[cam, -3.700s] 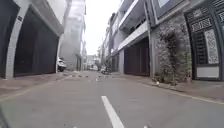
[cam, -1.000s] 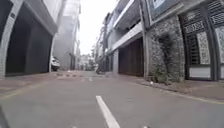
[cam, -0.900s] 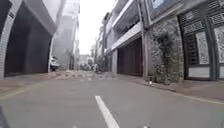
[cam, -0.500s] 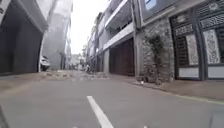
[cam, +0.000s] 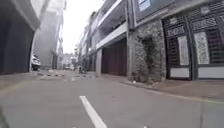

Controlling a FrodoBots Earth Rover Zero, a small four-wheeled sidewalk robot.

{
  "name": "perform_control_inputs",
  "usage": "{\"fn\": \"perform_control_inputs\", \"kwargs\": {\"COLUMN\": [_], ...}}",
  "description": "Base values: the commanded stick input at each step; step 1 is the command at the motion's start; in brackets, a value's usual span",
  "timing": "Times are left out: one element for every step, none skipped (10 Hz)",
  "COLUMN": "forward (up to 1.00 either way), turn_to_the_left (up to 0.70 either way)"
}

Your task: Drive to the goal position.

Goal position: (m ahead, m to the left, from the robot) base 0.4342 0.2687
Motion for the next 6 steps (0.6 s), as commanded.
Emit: {"fn": "perform_control_inputs", "kwargs": {"forward": [0.00, 0.00, 0.00, 0.00, 0.00, 0.00], "turn_to_the_left": [-1.00, -1.00, -1.00, -1.00, -1.00, -1.00]}}
